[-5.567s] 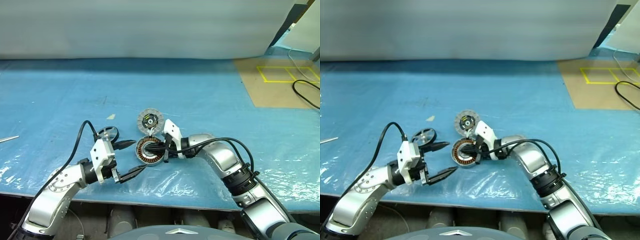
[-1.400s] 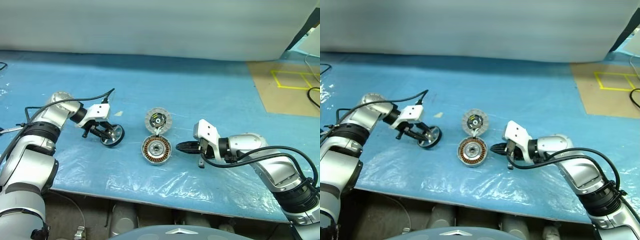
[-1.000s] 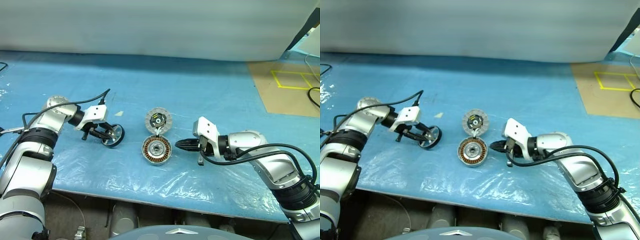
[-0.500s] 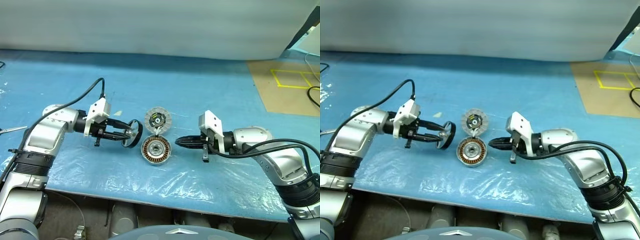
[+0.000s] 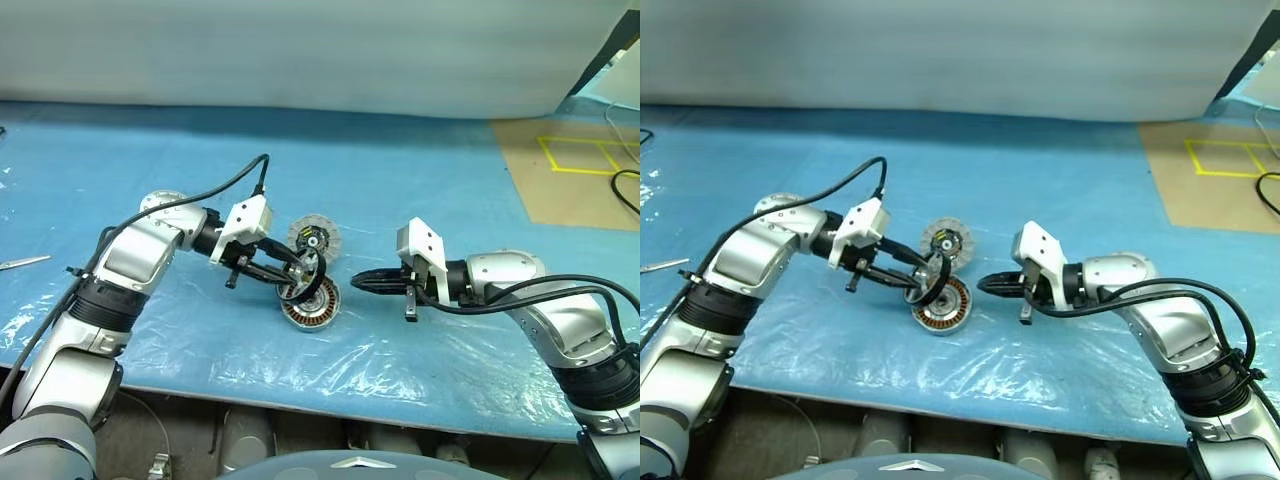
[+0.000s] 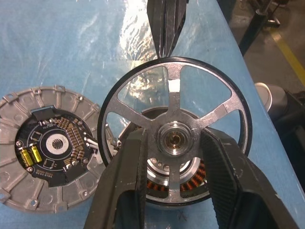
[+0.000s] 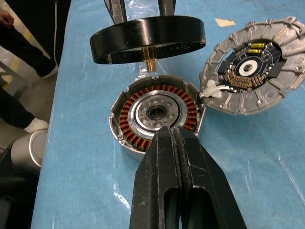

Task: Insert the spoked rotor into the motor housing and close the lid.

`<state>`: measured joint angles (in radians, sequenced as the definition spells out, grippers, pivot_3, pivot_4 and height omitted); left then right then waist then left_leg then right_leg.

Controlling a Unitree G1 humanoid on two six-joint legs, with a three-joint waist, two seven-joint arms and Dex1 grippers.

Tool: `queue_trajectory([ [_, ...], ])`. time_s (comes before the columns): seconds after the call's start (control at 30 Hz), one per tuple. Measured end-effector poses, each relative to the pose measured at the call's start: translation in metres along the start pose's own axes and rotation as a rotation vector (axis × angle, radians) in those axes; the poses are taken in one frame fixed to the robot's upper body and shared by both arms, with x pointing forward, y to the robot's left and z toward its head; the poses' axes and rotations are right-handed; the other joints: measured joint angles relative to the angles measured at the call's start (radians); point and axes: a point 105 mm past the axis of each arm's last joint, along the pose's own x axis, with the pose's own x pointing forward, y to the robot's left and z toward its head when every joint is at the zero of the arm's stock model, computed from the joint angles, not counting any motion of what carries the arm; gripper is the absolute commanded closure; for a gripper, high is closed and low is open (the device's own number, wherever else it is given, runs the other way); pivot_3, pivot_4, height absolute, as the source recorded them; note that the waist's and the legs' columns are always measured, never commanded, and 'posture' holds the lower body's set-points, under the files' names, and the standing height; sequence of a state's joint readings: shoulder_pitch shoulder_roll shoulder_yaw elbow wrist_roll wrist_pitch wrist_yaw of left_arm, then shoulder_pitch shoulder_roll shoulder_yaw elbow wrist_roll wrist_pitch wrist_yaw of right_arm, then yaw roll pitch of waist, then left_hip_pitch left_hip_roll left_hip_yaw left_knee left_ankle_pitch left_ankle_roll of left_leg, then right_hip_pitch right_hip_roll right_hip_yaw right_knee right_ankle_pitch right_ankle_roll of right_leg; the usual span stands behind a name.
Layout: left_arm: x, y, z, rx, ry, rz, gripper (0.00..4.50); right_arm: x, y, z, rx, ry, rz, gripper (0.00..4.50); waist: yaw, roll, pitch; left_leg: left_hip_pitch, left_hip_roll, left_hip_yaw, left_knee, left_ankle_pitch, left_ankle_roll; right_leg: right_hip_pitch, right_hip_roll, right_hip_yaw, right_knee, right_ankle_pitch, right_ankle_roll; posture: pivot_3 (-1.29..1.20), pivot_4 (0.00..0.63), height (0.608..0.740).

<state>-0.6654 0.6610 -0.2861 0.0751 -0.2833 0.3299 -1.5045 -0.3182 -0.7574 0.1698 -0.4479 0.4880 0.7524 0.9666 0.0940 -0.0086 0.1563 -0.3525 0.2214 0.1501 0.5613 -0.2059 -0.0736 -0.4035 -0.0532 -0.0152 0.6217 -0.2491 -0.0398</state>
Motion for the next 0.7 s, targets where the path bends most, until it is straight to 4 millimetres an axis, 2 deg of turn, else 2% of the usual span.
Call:
queue_trajectory([
  [0.13,0.003,-0.001,-0.011,-0.012,0.029,-0.015,3.14,0.000,0.004,-0.004,0.007,0.007,-0.007,4.50,0.002,0.000,0.000,0.000,0.000,0.000,0.000,0.000,0.000,0.000,0.000,0.000,0.000,0.000,0.000,0.00,0.150,0.740],
  [0.33,0.013,0.003,-0.011,0.000,-0.010,-0.014,3.14,0.000,0.006,-0.008,0.014,0.019,-0.021,4.50,0.004,0.000,0.000,0.000,0.000,0.000,0.001,0.000,0.000,0.000,0.000,0.000,0.000,0.000,0.000,0.00,0.150,0.740],
  [0.7,0.016,-0.001,-0.016,0.004,-0.013,-0.019,3.14,-0.001,0.004,-0.010,0.018,0.026,-0.039,4.50,0.002,0.000,0.000,0.000,0.000,0.000,0.001,0.000,0.000,0.000,0.000,0.000,0.000,0.000,0.000,0.00,0.150,0.740],
])
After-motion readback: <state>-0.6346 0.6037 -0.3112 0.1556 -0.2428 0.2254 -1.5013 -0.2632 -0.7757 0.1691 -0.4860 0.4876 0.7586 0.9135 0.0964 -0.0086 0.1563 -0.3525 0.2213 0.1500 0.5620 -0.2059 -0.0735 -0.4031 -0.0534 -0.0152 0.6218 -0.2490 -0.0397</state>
